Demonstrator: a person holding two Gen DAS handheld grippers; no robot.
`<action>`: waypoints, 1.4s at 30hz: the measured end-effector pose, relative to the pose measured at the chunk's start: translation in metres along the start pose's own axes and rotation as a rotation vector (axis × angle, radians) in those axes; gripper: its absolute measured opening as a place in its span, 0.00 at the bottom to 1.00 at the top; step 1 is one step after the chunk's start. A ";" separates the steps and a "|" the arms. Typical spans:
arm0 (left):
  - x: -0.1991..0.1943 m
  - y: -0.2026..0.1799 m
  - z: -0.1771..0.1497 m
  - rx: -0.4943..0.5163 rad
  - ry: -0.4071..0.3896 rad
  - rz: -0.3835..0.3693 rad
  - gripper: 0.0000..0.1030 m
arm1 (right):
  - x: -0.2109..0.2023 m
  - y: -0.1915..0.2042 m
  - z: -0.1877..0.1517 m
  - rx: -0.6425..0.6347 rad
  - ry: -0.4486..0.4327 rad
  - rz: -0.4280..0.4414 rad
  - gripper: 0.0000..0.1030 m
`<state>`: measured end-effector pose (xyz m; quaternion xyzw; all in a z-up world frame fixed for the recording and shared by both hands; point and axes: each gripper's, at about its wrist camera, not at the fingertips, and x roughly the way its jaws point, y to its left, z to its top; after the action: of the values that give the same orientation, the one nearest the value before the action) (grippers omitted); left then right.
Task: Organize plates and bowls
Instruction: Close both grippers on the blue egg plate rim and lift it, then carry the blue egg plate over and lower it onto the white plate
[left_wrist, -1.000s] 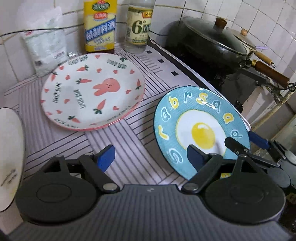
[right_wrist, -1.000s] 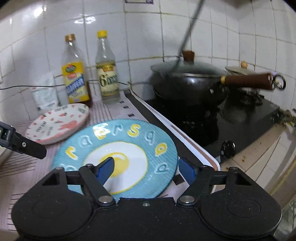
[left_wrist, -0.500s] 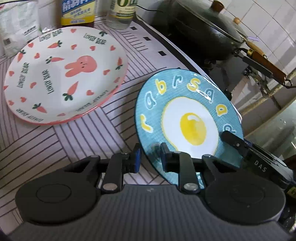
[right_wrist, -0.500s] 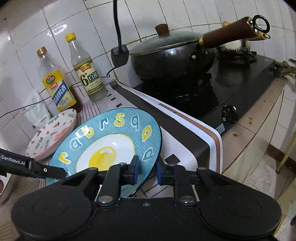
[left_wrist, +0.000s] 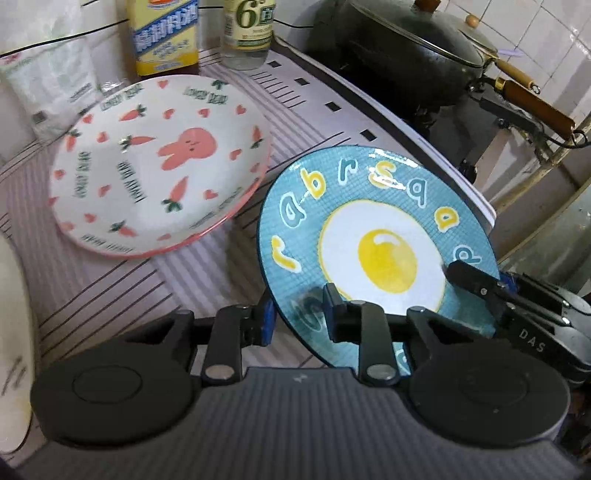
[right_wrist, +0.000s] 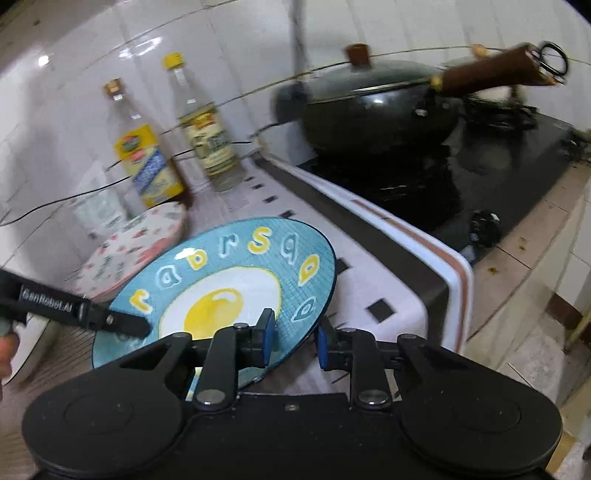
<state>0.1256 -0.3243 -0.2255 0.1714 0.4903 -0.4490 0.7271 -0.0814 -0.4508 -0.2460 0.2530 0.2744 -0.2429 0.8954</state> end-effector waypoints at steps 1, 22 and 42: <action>-0.005 0.001 -0.003 0.003 0.001 0.003 0.24 | -0.002 0.002 0.000 -0.001 0.001 0.013 0.27; -0.159 0.068 -0.068 -0.234 -0.131 0.144 0.24 | -0.052 0.111 0.023 -0.198 0.020 0.318 0.27; -0.181 0.194 -0.121 -0.572 -0.081 0.233 0.24 | 0.030 0.231 0.028 -0.411 0.175 0.571 0.27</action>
<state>0.1959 -0.0487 -0.1612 -0.0031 0.5444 -0.2129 0.8114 0.0830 -0.3017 -0.1702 0.1541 0.3116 0.0998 0.9323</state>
